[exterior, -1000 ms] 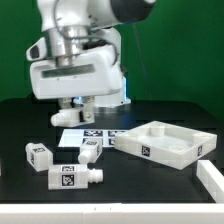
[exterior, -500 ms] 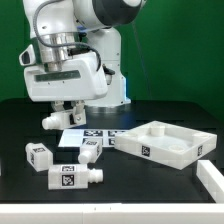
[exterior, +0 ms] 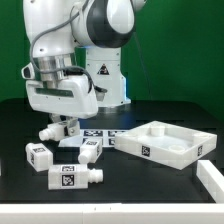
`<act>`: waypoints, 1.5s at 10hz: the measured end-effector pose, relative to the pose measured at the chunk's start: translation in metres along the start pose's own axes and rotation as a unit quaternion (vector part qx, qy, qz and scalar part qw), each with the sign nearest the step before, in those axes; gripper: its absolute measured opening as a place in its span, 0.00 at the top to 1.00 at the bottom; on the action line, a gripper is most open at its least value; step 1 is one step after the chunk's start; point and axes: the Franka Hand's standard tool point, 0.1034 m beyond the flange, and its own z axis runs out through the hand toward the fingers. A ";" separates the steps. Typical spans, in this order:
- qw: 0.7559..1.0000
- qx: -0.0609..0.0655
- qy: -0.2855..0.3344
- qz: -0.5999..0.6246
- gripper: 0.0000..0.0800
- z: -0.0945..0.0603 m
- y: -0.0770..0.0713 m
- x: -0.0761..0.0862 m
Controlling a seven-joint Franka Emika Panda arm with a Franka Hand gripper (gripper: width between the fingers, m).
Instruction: Assemble square table
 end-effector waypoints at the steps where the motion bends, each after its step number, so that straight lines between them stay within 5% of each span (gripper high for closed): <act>1: 1.000 0.001 0.001 0.000 0.67 -0.001 -0.001 0.001; 7: 1.000 -0.011 0.005 0.014 0.67 0.004 -0.010 -0.019; 15: 1.000 0.001 0.020 0.014 0.67 -0.008 -0.015 -0.002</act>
Offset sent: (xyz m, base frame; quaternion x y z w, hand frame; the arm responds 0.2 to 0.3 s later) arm -0.0167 0.0116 -0.0281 0.0032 -0.0143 0.0499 0.9986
